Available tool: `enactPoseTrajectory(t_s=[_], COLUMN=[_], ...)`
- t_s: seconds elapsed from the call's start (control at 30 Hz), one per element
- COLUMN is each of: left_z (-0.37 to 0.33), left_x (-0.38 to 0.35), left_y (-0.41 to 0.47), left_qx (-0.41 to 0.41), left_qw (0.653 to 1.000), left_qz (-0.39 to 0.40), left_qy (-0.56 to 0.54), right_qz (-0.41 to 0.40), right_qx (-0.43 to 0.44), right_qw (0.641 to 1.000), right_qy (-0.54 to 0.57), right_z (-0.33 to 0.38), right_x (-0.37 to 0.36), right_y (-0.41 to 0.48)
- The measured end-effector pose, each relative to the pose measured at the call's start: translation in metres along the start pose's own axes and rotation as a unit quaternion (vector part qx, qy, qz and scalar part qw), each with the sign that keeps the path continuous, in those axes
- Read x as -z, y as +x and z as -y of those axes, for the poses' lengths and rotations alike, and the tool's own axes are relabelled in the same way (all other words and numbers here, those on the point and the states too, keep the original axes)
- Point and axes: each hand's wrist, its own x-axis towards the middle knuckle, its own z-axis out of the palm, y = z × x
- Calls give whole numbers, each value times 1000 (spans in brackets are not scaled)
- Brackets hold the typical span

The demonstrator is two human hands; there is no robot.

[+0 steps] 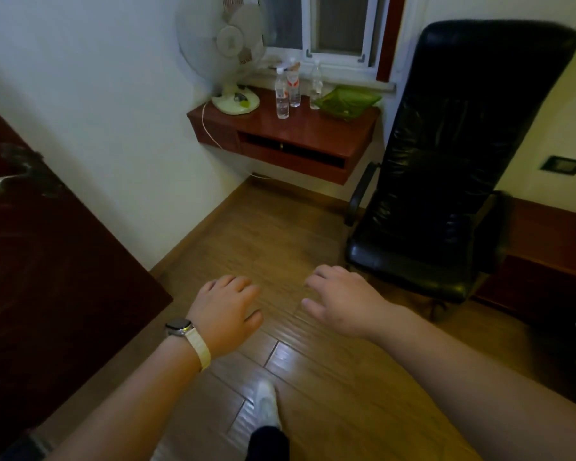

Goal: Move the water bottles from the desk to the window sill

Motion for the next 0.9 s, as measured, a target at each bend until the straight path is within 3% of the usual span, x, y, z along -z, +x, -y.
enactPoseTrajectory(t_s=[0.4,0.53,0.9], left_z=[127,180,249], left_x=[-14,-3,11], left_y=[190,258,381], left_qx=[-45,-81,-60], left_qw=[998,996,997], left_qz=[3,5,3], left_qy=[-43,-23,-41], right_qz=[31,3,-14], right_qx=[-62,-76,-55], right_qw=[998,997,998], right_qy=[-10,-18,-2], right_z=[-31,-33,-68], right_x=[25,49,95], right_y=[203,274,402])
